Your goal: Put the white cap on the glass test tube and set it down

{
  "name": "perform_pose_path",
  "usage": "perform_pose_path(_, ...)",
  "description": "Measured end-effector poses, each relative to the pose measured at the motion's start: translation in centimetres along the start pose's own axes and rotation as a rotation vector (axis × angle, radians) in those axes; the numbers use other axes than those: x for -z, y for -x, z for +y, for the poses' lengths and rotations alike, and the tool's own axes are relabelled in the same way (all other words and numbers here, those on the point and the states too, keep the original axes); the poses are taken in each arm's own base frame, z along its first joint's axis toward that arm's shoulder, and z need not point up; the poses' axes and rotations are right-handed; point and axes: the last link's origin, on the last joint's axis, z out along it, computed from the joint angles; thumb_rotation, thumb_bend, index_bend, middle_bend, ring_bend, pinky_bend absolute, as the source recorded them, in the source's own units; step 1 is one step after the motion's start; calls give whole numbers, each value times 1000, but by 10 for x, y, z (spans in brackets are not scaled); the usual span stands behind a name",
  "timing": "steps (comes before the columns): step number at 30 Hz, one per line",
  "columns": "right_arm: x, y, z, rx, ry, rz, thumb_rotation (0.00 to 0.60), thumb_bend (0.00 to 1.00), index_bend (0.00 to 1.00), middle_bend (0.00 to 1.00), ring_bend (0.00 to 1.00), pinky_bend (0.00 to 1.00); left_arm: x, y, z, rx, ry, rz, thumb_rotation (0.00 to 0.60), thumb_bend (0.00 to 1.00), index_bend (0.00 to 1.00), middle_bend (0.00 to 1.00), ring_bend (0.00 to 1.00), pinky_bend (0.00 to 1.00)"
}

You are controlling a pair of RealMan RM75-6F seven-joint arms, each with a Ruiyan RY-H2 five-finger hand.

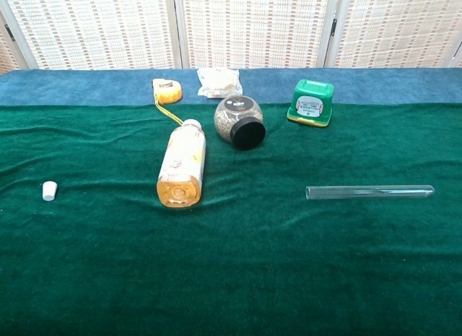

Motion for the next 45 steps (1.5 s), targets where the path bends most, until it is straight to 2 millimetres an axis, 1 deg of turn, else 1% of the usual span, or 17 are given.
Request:
perform_pose_path(2,0,0,0,0,0,-1,600,356,69,128,146,2,-7,4,0,-4,12,-34,600,604,336,952,825,777)
perform_pose_path(5,0,0,0,-2,-2,-1,600,356,69,136,154,16,-17,12,1,-6,28,-109,600,647,324,993,862,810)
perform_pose_path(9,0,1,0,-2,-6,-5,600,356,69,138,161,17,-29,21,4,-17,53,-221,600,668,309,1000,875,815)
perform_pose_path(15,-2,2,0,-3,-8,-9,600,356,70,139,165,17,-41,31,11,-25,64,-315,600,671,291,1000,878,817)
perform_pose_path(29,-1,4,2,-9,0,-13,600,356,70,139,163,17,-46,46,28,-53,97,-397,600,671,287,1000,878,817)
perform_pose_path(37,-1,4,4,-11,6,-15,600,356,70,139,164,17,-49,48,39,-56,128,-411,600,671,286,1000,878,817)
perform_pose_path(45,0,5,5,-14,13,-14,600,356,70,140,164,17,-48,47,44,-60,140,-411,600,671,287,1000,878,817)
